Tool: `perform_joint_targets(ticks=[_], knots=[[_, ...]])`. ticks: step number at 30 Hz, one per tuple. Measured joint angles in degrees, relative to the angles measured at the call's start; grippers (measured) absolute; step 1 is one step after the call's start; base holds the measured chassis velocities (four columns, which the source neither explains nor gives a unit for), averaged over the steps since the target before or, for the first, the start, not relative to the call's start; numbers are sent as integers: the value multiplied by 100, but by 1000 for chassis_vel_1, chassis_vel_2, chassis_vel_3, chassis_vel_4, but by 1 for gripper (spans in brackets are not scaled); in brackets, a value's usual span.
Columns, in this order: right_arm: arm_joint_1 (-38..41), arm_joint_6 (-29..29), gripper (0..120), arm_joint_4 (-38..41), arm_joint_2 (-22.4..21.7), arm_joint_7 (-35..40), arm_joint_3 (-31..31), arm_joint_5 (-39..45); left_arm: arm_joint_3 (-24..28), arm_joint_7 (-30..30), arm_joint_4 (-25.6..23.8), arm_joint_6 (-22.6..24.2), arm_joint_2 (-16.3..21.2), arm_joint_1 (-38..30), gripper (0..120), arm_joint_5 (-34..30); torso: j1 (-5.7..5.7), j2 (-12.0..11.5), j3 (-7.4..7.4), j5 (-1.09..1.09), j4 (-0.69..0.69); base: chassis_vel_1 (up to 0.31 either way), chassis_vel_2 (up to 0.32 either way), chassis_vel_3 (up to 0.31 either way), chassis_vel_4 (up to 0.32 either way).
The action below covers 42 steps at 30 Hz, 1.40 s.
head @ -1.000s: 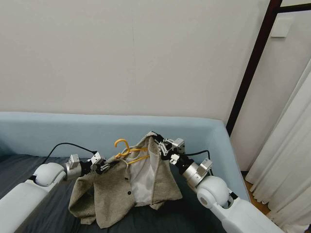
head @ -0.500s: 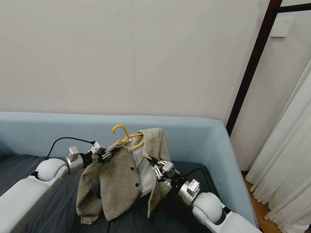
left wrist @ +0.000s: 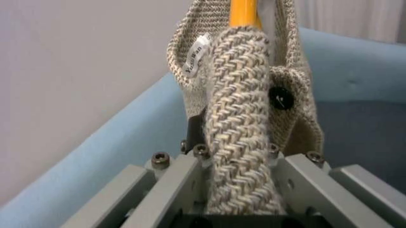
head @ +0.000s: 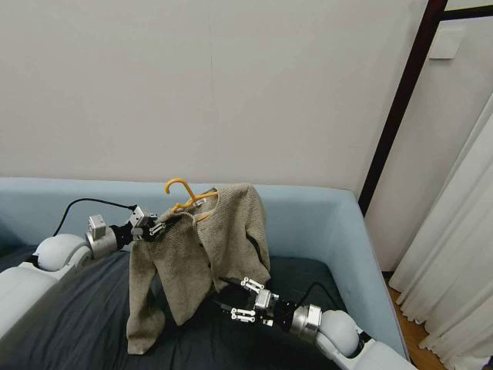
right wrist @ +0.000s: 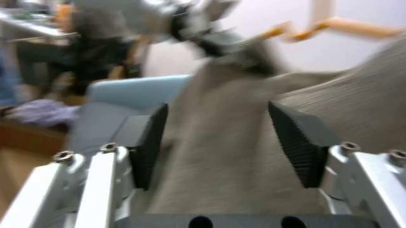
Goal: Pick up the clothes from the sofa and hang them on the clothes hanger.
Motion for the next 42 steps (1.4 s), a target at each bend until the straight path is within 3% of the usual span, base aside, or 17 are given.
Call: perform_joint_targets(ticks=[7,11,16,24,34,36,42], knots=[[343,-619,97,664,-470,1051,405,157,97,986,-45,-195,119,-333,4,573,0,0,0,-1,-1,0,0,0,0],[376,-920,100,863,-788,1068,437,108,96,1311,-69,-203,111,-358,4,715,0,0,0,-1,0,0,0,0,0],[504,-1263,100,935,-1151,831,209,98,150,1788,-41,-203,59,-509,4,746,0,0,0,-1,-1,0,0,0,0],[734,-1784,100,726,-1226,284,7,192,181,2512,-9,-171,-91,-686,4,952,0,0,0,0,1,0,0,0,0],[950,-2103,99,641,-1230,-567,-270,108,229,2632,-81,-142,-368,-808,4,1231,0,0,0,-1,-1,0,0,0,0],[952,-2120,97,643,-1217,-611,-280,97,230,2632,-84,-141,-376,-813,4,1247,0,0,0,-1,-1,0,0,0,0],[1014,-2207,73,645,-1166,-740,-331,77,209,2685,-105,-188,-381,-820,4,1439,0,0,0,-1,0,0,0,0,0]])
